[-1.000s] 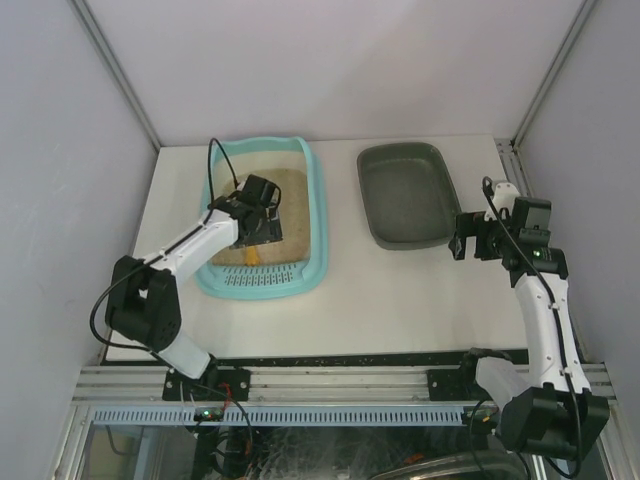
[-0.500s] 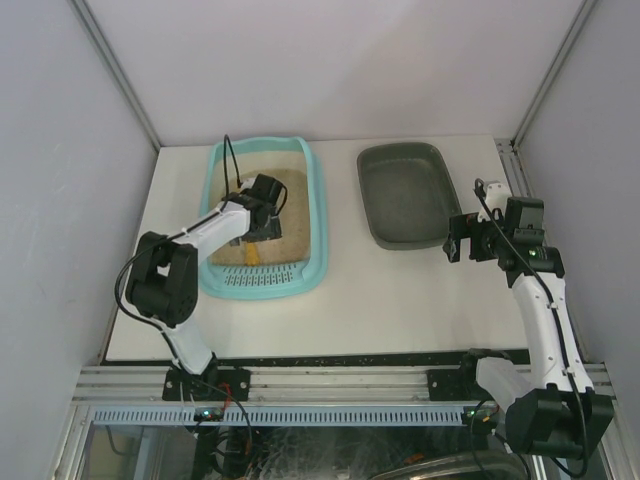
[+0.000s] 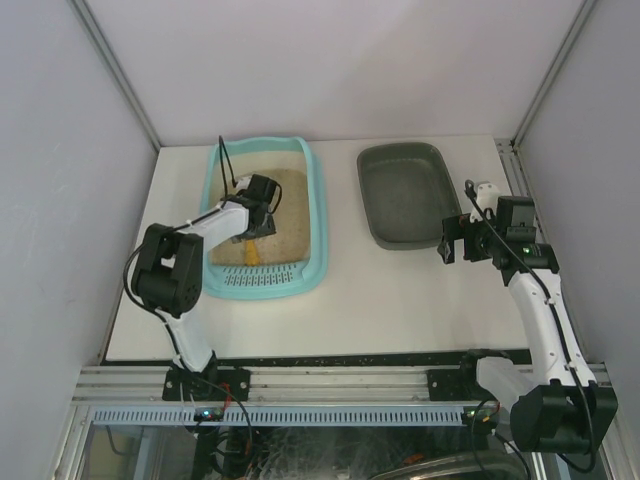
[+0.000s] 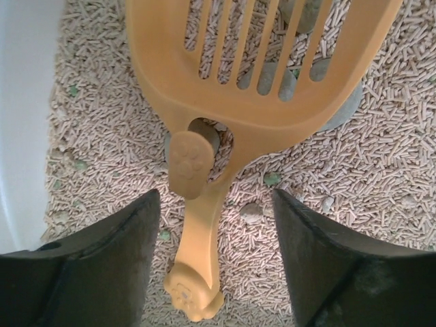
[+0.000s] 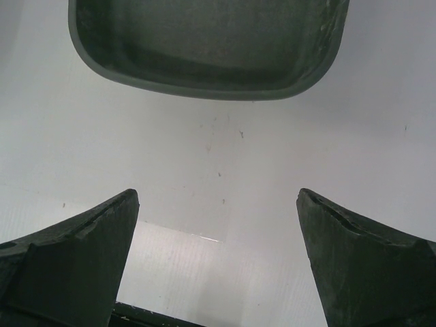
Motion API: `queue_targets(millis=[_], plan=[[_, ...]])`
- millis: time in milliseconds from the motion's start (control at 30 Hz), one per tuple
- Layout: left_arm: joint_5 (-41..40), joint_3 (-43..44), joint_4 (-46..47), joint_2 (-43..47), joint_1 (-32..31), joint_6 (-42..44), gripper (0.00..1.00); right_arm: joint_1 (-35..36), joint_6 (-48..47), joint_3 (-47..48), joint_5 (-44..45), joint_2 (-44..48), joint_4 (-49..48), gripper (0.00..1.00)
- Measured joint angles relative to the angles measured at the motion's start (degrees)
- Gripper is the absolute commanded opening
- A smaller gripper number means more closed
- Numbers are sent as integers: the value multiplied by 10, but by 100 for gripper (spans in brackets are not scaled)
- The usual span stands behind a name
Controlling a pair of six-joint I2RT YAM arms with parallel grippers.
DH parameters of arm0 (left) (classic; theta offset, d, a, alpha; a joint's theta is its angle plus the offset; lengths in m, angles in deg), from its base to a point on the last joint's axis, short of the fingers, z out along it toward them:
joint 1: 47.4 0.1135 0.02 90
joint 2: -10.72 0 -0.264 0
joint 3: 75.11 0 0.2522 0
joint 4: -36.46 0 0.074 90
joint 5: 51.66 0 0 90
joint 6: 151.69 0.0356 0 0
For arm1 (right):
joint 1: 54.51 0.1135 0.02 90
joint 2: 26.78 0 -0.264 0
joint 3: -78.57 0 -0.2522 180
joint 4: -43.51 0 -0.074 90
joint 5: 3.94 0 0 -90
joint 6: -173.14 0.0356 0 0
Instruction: Clean the litter box
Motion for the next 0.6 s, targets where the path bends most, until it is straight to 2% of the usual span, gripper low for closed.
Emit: queue_targets(millis=[33, 100, 200, 367, 600], plan=[[1, -1, 5, -4, 0, 0, 56, 1, 0, 0, 0, 0, 0, 100], [5, -6, 17, -12, 0, 0, 50, 1, 0, 0, 2, 0, 0, 100], [6, -7, 24, -24, 0, 0, 46, 1, 0, 0, 7, -1, 0, 100], [15, -7, 35, -34, 0, -1, 15, 1, 0, 0, 9, -1, 0, 100], [13, -4, 16, -28, -5, 0, 13, -4, 0, 0, 7, 10, 0, 100]])
